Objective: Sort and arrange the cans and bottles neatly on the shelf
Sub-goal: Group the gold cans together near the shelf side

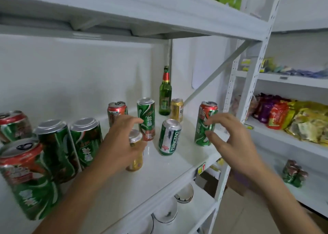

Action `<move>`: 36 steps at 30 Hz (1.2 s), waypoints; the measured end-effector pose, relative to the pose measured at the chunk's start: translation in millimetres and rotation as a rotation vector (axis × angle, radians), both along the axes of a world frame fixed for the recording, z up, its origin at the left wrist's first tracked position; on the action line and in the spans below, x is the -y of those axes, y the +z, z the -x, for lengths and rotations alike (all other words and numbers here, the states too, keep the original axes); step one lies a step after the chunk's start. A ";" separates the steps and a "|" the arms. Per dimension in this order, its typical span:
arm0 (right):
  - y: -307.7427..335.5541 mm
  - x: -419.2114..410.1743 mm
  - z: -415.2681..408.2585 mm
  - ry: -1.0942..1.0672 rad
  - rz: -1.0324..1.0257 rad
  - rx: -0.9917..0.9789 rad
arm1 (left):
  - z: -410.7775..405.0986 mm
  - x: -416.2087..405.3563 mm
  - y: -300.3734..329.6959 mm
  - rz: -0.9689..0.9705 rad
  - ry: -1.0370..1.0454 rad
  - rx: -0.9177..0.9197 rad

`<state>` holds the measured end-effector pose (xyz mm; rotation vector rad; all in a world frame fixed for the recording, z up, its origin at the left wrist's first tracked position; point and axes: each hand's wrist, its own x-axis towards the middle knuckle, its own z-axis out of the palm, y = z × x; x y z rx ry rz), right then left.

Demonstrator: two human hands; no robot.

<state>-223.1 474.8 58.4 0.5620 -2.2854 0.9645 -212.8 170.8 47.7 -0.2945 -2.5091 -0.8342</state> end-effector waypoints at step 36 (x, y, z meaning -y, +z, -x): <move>38.7 51.9 374.4 0.447 -0.937 0.528 | 94.4 -84.6 16.8 1.687 0.127 0.878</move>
